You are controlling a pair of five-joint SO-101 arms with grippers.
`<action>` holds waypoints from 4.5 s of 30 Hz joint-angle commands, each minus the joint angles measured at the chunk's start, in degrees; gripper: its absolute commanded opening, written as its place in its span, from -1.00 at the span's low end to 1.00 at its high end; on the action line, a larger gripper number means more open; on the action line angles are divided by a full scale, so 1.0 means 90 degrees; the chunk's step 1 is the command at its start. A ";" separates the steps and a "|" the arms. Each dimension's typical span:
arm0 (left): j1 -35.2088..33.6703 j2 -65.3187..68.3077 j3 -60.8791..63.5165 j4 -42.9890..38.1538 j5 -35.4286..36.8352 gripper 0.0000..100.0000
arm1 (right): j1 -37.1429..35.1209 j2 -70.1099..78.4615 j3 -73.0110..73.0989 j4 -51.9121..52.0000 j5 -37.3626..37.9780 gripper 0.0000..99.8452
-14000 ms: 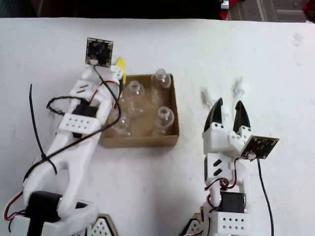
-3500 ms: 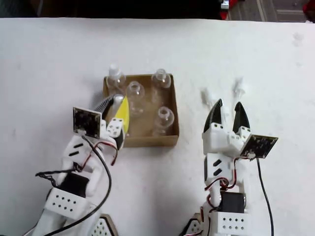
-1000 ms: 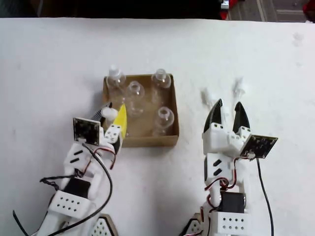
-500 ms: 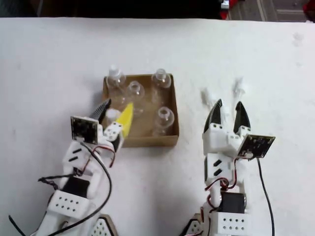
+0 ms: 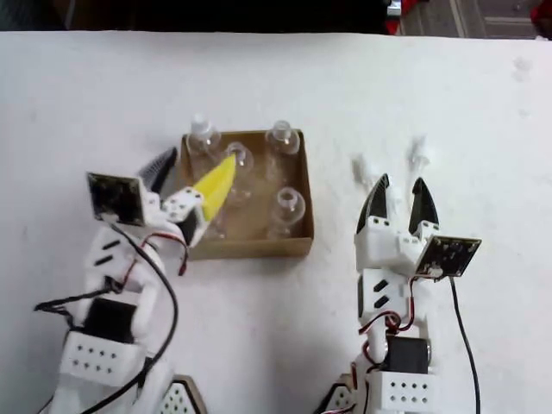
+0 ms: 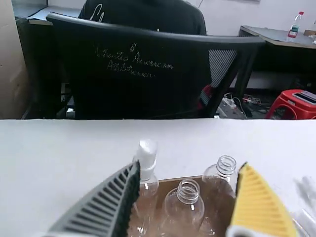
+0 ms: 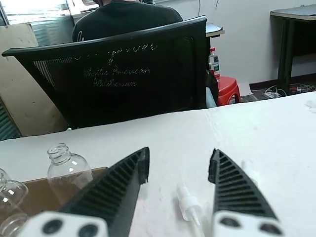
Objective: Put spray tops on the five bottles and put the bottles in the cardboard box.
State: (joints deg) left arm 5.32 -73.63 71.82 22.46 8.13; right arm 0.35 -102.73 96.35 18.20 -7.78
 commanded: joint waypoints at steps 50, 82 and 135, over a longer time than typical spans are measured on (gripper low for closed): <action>-0.2828 -0.0093 0.1651 -0.0195 -0.0576 -0.42 | -0.0054 -0.0024 0.0059 -0.0444 0.0039 -0.64; -0.1138 -0.0093 0.2081 -0.0127 -0.2647 -0.56 | 0.0210 -0.0015 0.0059 -0.0425 0.0674 -0.65; -0.1568 -0.0093 0.1954 -0.0254 -0.2618 -0.93 | -0.0015 -0.0024 0.0059 -0.0259 0.1231 -0.63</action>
State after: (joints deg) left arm -8.04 -73.63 90.99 21.67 -15.34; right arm 0.70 -102.73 96.35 15.74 2.51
